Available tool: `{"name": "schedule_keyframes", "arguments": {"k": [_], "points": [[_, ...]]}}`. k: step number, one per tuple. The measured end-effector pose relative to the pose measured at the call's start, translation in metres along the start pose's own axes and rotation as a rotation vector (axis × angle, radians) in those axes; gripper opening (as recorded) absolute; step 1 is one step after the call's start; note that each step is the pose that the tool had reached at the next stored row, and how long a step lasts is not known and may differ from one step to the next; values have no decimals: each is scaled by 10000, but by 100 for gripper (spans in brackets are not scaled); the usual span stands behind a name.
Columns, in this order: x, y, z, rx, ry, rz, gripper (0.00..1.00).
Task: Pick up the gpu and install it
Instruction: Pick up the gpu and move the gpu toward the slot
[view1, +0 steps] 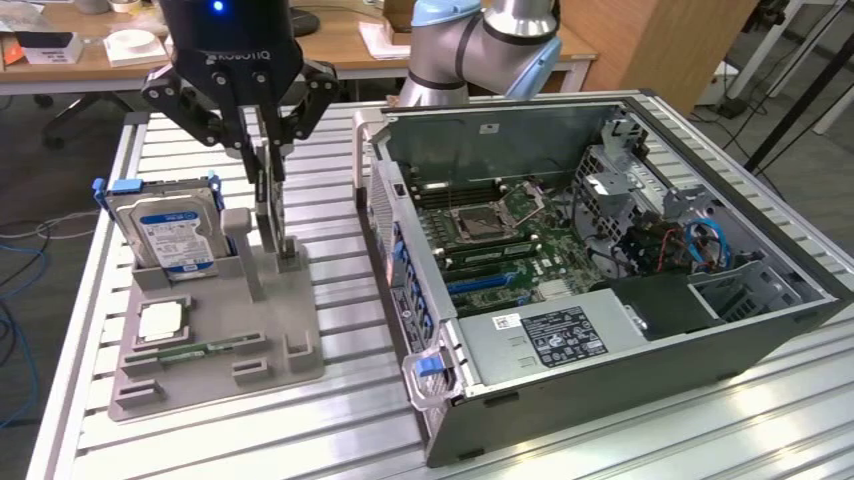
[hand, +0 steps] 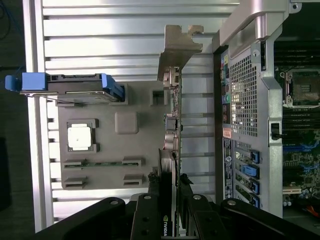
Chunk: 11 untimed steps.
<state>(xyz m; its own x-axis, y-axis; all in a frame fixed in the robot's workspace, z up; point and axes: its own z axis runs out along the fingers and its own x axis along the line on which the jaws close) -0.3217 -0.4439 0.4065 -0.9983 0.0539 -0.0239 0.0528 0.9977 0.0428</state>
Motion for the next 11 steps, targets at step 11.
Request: {"name": "schedule_keyframes", "arguments": {"k": [11], "points": [[-163,8,4,0,0,0,26]]}}
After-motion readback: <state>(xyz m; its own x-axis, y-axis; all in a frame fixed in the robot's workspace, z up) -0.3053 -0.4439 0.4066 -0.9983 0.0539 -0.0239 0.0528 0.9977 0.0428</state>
